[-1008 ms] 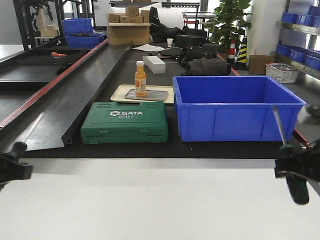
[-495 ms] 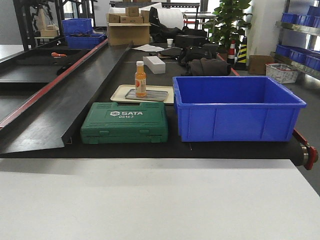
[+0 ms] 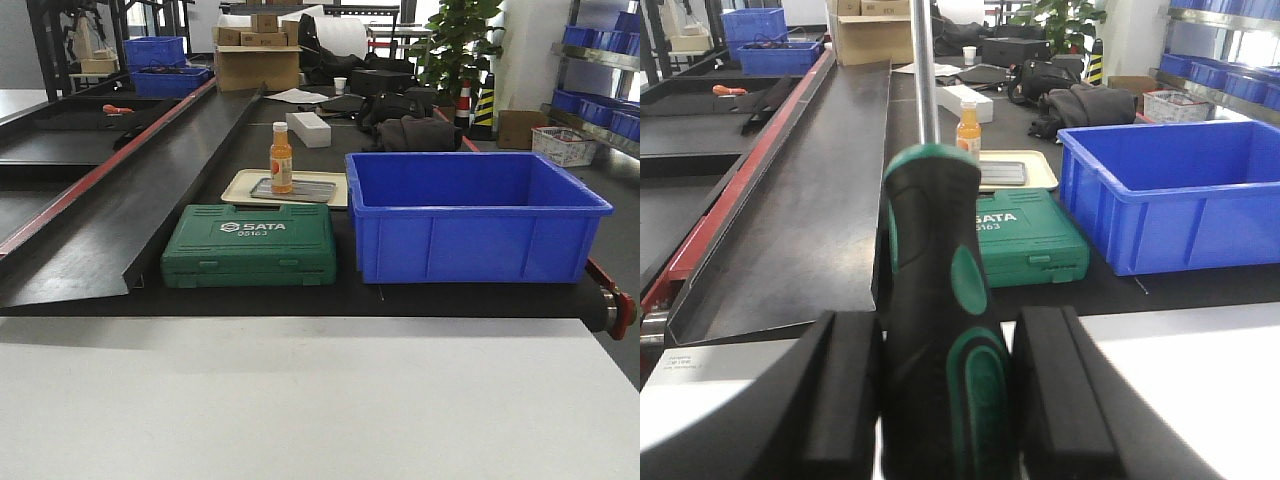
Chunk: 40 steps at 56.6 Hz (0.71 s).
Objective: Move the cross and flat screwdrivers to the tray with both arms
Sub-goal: 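Hold both screwdrivers while the base turns away from the table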
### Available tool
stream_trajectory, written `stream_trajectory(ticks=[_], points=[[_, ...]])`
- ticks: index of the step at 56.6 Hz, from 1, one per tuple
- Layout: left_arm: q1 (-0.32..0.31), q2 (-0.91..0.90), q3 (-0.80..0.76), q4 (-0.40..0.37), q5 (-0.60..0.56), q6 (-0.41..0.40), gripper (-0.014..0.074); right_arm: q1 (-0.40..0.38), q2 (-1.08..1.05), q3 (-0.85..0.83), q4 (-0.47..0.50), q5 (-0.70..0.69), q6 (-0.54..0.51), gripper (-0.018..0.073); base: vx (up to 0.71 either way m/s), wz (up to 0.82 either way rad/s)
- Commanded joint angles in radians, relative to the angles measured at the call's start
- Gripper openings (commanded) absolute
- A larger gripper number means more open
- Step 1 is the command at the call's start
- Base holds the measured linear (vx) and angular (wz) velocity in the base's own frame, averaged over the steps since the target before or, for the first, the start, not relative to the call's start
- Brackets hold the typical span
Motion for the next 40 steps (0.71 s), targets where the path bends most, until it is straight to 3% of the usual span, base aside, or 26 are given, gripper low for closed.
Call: stream_trajectory(ticks=[1, 40], points=[[-0.004, 0.000, -0.025, 0.002, -0.084, -0.001, -0.0006, -0.003, -0.003, -0.027, 0.023, -0.090, 0.002, -0.0008, 0.00, 0.00], [-0.004, 0.000, -0.025, 0.002, -0.076, -0.001, -0.0006, -0.003, -0.003, -0.027, 0.023, -0.090, 0.002, -0.0008, 0.00, 0.00]])
